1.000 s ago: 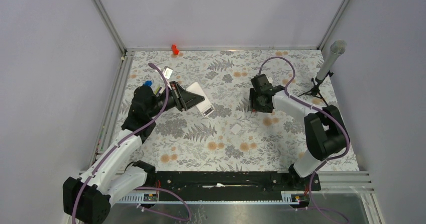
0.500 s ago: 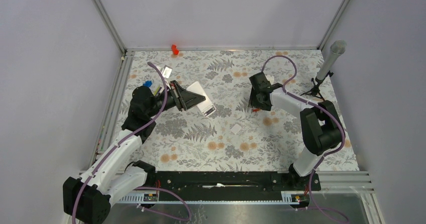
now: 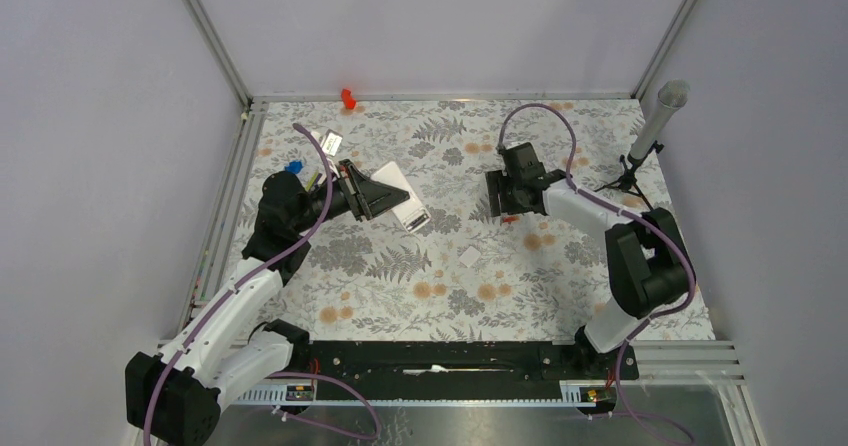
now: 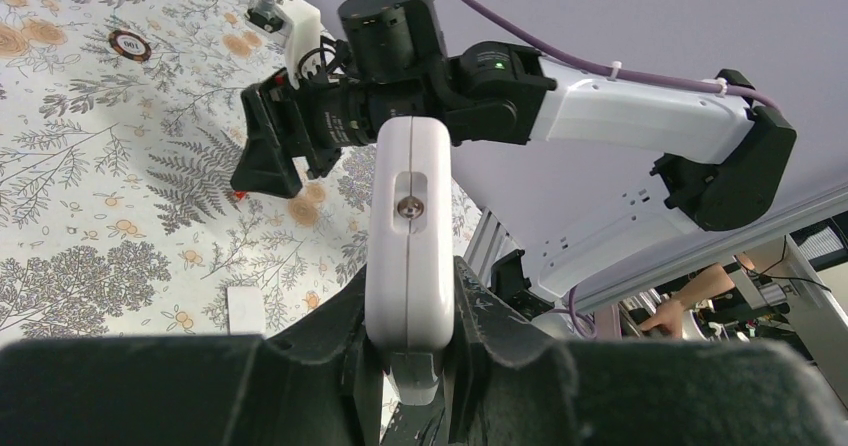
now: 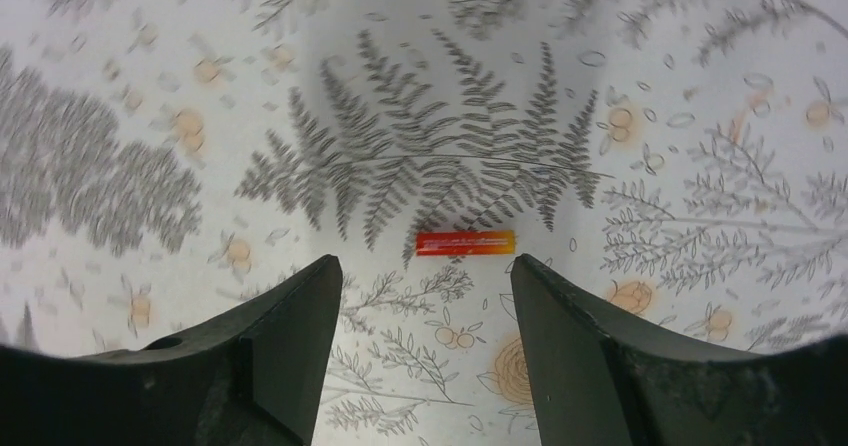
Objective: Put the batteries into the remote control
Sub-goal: Pick up the battery from the center of the board.
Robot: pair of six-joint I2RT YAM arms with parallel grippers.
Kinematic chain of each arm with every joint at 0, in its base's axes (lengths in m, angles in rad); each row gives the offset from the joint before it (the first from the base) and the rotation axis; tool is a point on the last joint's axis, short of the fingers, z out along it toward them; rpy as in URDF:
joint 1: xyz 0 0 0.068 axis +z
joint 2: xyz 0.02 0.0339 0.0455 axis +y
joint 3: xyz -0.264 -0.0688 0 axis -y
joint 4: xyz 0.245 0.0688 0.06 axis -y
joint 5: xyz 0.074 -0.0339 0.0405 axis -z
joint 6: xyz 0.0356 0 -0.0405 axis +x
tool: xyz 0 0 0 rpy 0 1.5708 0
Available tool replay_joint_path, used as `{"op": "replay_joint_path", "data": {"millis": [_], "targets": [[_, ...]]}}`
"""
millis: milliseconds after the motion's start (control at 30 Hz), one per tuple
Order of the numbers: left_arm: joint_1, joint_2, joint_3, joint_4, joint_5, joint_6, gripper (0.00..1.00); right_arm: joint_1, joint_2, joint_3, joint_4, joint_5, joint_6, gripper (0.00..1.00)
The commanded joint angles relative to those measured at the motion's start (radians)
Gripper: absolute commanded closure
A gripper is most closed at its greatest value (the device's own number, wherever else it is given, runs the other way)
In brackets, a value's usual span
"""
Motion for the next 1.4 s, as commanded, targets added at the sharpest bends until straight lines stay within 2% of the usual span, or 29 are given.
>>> {"op": "replay_joint_path", "data": {"millis": [0, 133, 300, 400, 533, 800, 967, 1367], "targets": [[-0.001, -0.015, -0.005, 0.074, 0.006, -0.005, 1.00, -0.005, -0.098, -0.030, 0.063, -0.219, -0.375, 0.29], [-0.001, -0.017, -0.019, 0.107, -0.008, -0.027, 1.00, -0.004, -0.089, -0.003, -0.020, -0.285, -0.595, 0.29], [-0.001, -0.019, -0.019, 0.102, -0.011, -0.030, 1.00, -0.005, -0.023, 0.077, -0.153, -0.240, -0.815, 0.26], [-0.001, -0.021, -0.023, 0.102, -0.018, -0.031, 1.00, -0.005, 0.035, 0.135, -0.205, -0.167, -0.880, 0.26], [-0.001, -0.020, -0.028, 0.101, -0.027, -0.028, 1.00, -0.004, 0.083, 0.168, -0.235, -0.171, -0.942, 0.26], [-0.001, -0.013, -0.021, 0.096, -0.023, -0.026, 1.00, -0.005, 0.153, 0.193, -0.272, -0.201, -0.984, 0.30], [-0.001, -0.014, -0.021, 0.095, -0.022, -0.027, 1.00, -0.004, 0.197, 0.216, -0.264, -0.208, -0.982, 0.35], [-0.001, -0.027, -0.020, 0.076, -0.026, -0.018, 1.00, -0.019, 0.236, 0.234, -0.287, -0.221, -0.992, 0.56]]}}
